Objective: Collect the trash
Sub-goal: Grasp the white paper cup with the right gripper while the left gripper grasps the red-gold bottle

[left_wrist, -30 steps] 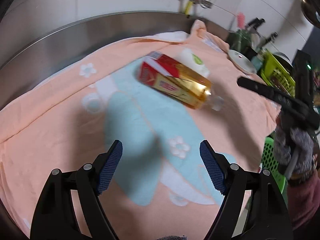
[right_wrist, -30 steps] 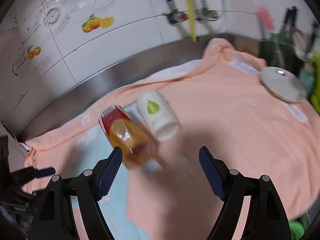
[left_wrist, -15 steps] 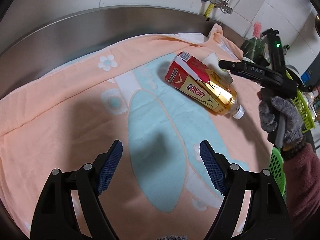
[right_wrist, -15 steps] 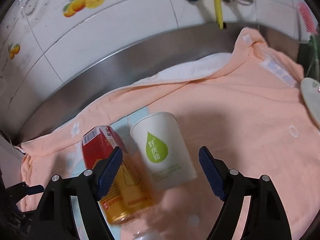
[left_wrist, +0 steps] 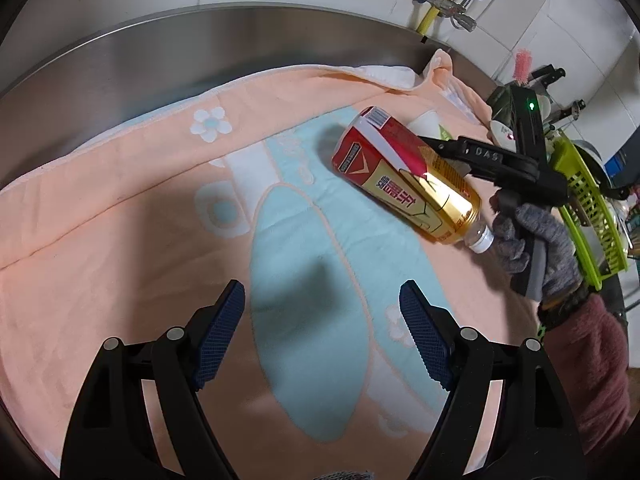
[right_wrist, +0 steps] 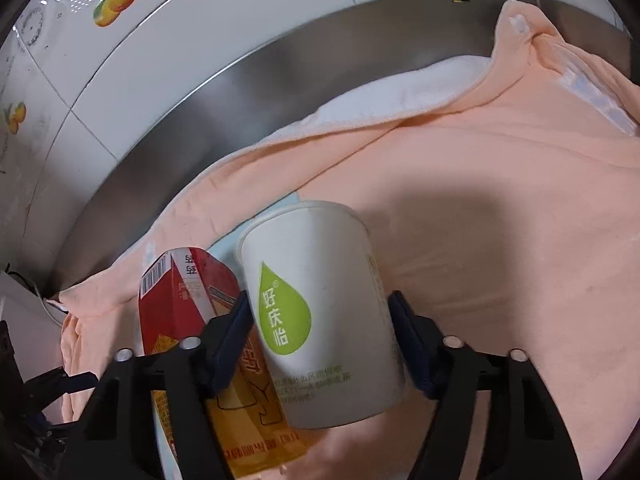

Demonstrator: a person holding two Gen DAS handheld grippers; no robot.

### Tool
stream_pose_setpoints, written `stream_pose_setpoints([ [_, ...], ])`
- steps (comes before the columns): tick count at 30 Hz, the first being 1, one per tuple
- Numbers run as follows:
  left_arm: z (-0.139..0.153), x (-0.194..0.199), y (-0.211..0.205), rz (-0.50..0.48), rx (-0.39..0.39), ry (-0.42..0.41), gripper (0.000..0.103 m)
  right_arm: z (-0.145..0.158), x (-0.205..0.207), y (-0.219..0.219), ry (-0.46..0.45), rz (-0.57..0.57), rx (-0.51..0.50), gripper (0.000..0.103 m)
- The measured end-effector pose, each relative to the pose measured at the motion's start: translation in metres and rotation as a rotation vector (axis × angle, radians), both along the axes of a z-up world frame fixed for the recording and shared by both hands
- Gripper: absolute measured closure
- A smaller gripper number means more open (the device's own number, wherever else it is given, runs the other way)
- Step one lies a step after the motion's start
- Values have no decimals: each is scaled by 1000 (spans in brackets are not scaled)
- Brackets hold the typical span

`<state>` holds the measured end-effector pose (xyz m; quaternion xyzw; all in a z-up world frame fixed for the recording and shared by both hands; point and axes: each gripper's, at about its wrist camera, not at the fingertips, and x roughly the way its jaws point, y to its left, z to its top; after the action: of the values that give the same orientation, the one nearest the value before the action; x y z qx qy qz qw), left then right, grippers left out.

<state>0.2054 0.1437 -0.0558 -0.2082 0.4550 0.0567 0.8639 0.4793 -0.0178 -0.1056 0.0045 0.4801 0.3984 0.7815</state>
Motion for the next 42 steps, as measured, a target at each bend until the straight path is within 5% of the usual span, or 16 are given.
stream_pose_setpoints([
  [7,6,22,-4,35,-46,-6,24,17,-17,-27,-25,-65,78,40],
  [29,4,126,-42,191,-186,54,22,56,-121,-159,-156,-136,42,39],
  [42,-13,162,-48,332,-123,136,21,55,-166,-221,-165,-178,69,39],
])
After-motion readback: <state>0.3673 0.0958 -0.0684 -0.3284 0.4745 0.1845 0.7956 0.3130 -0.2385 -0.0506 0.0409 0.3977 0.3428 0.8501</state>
